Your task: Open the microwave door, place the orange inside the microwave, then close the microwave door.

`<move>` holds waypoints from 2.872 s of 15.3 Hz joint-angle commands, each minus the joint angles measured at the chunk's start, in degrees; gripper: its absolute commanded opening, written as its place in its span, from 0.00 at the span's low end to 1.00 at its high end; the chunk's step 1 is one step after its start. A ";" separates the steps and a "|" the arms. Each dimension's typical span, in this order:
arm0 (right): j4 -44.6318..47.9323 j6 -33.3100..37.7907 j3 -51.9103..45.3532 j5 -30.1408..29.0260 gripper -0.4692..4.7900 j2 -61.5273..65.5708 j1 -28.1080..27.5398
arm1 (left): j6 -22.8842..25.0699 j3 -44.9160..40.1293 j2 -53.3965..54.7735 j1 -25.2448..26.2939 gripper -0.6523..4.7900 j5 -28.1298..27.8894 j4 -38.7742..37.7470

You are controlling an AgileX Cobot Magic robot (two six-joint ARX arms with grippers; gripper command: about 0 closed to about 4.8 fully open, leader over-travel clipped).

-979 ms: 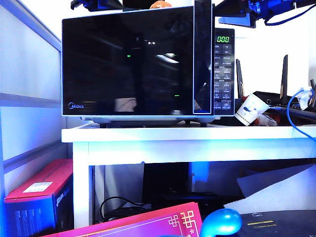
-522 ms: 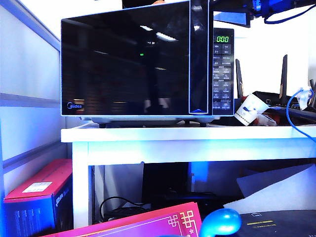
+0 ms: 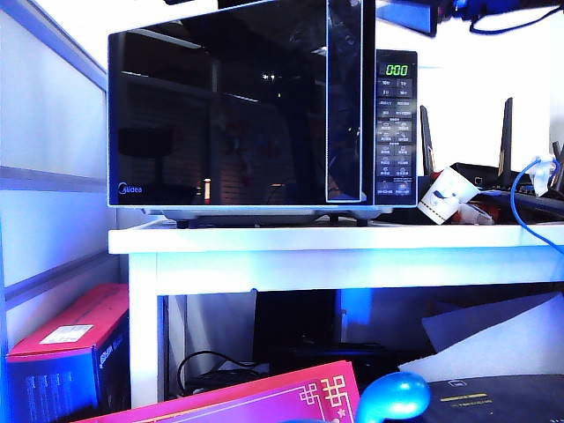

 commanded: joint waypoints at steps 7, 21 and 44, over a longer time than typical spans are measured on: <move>5.44 1.33 0.72 2.14 0.77 -0.79 1.55 | 0.35 0.15 3.45 -0.17 0.11 -0.63 -1.62; 7.02 -1.73 0.66 44.06 0.77 3.98 1.62 | 1.42 0.09 4.02 -0.57 0.11 -0.50 -3.85; 5.03 0.33 0.74 9.03 0.71 5.25 9.92 | -0.13 0.17 -0.79 -0.57 0.11 -0.42 -4.31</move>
